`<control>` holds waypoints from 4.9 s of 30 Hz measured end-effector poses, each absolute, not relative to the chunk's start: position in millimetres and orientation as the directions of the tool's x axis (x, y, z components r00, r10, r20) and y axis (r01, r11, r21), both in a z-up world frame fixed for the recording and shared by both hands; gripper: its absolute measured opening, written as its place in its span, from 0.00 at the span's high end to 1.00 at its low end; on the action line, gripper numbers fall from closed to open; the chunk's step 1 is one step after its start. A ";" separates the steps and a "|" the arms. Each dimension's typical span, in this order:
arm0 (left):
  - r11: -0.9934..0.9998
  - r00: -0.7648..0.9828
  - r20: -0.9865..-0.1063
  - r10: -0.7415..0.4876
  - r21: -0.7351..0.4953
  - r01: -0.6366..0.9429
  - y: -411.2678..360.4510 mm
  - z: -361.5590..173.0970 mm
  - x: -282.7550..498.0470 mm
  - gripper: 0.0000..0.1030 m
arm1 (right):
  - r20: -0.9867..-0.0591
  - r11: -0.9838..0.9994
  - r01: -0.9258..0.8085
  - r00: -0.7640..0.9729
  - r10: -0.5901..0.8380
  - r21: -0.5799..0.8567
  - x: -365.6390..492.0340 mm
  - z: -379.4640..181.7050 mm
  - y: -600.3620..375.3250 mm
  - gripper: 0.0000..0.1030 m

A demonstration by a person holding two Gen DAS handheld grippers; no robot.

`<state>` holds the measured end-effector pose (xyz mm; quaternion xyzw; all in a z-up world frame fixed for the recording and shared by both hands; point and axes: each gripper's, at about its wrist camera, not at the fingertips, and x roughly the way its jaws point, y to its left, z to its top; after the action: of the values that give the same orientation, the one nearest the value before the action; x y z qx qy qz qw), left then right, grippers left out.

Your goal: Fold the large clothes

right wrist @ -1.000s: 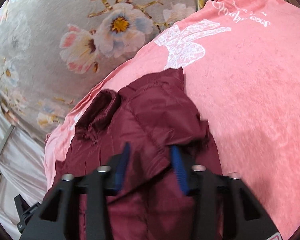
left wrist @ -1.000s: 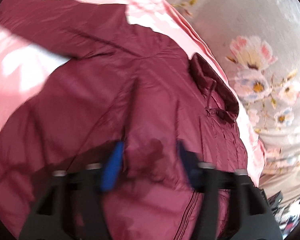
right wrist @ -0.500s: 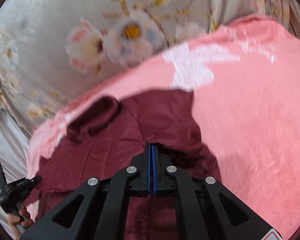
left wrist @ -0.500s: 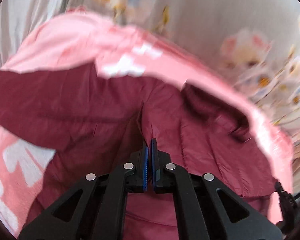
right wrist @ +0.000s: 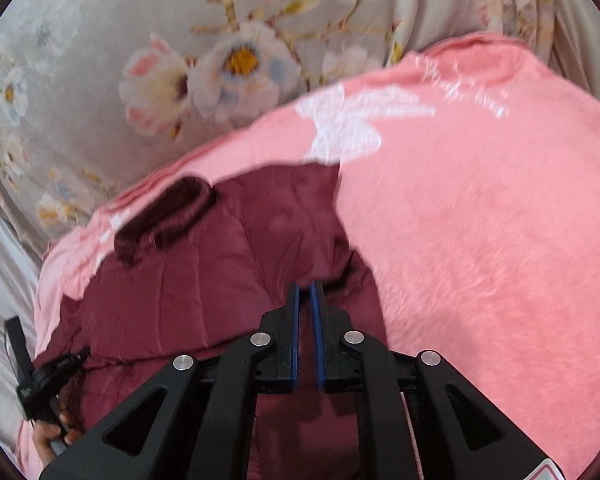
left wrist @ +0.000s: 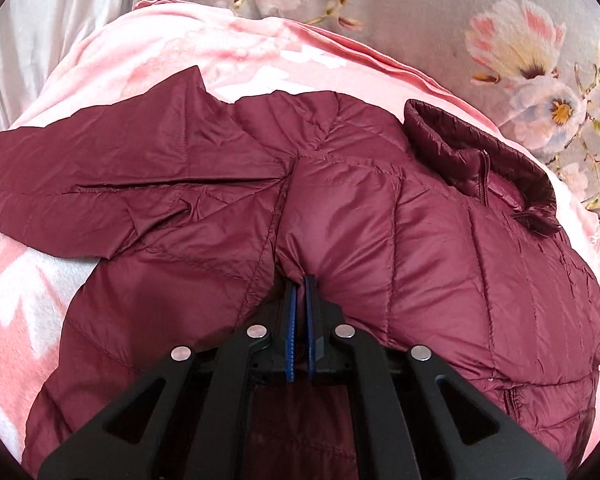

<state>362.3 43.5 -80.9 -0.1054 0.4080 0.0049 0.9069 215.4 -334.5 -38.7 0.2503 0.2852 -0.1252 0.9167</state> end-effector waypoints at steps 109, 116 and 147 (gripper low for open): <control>0.817 0.710 -0.499 -0.497 -0.545 0.189 15.7 14.2 298.2 0.20 | -0.582 0.949 0.188 0.813 -0.006 0.254 132.4 -12.1 -228.7 0.40; 0.733 0.717 -0.552 -0.427 -0.675 -0.084 132.4 -30.5 327.7 0.19 | -0.605 0.951 0.151 0.795 0.045 0.269 193.5 -11.5 -211.4 0.36; 0.681 0.640 -0.645 -0.418 -0.688 -0.249 149.3 -77.0 378.2 0.39 | -0.633 0.914 0.310 0.770 -0.079 0.263 250.2 -19.5 -232.3 0.34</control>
<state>378.2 149.3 -77.0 -0.3958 0.4214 -0.0518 0.8143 250.2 -232.3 -19.5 0.1792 0.3223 -0.1055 0.9235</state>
